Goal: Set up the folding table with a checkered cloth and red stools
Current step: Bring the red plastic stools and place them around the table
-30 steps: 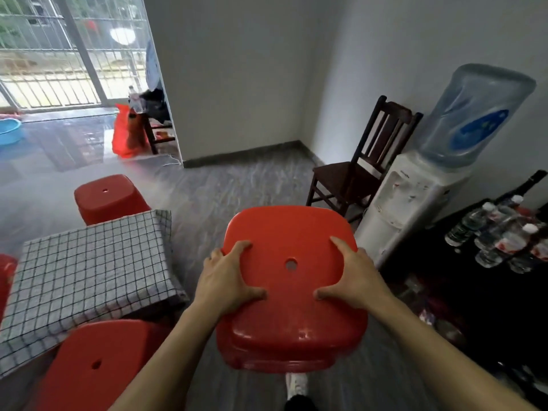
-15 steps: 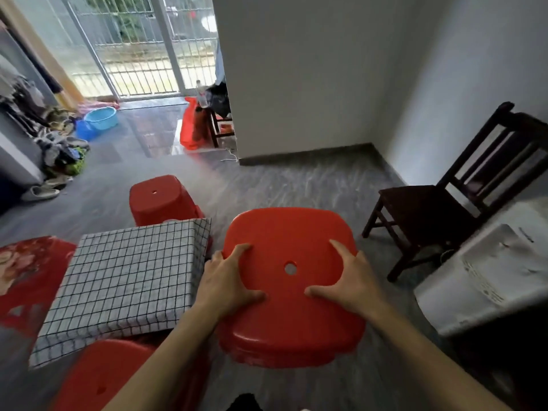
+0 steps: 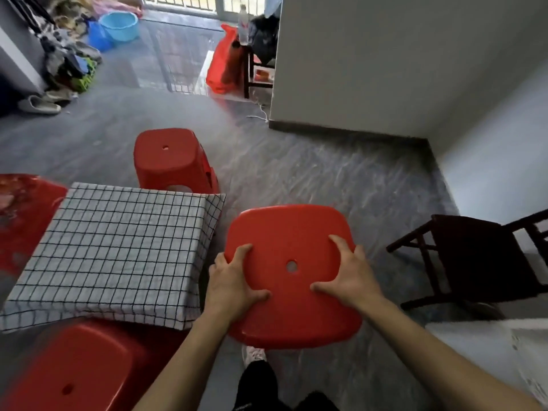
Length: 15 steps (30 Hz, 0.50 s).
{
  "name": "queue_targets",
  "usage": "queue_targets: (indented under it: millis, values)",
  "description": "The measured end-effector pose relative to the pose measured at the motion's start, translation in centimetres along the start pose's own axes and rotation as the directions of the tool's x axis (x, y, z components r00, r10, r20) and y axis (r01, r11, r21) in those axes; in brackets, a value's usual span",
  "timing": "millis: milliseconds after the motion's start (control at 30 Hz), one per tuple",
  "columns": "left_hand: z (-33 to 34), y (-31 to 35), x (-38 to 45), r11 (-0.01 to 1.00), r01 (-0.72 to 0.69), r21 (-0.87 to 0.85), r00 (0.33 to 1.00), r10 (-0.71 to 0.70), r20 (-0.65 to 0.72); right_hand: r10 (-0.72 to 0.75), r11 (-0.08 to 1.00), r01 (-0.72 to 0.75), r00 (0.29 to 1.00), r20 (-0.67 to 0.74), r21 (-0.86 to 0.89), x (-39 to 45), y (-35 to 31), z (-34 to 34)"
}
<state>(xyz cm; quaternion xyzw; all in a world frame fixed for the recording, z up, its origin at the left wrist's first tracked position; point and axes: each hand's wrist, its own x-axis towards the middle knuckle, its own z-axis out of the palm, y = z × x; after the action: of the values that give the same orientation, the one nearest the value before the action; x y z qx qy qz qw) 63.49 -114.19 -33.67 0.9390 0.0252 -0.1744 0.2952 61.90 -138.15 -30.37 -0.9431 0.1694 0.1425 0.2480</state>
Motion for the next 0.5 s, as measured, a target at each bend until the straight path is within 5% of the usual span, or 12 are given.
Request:
queue_targets:
  millis: [500]
  values:
    - [9.2, -5.3, 12.3, 0.928, 0.35, -0.127, 0.928, -0.362, -0.085, -0.218, 0.972, 0.232, 0.943, 0.252, -0.025, 20.4, 1.9, 11.0]
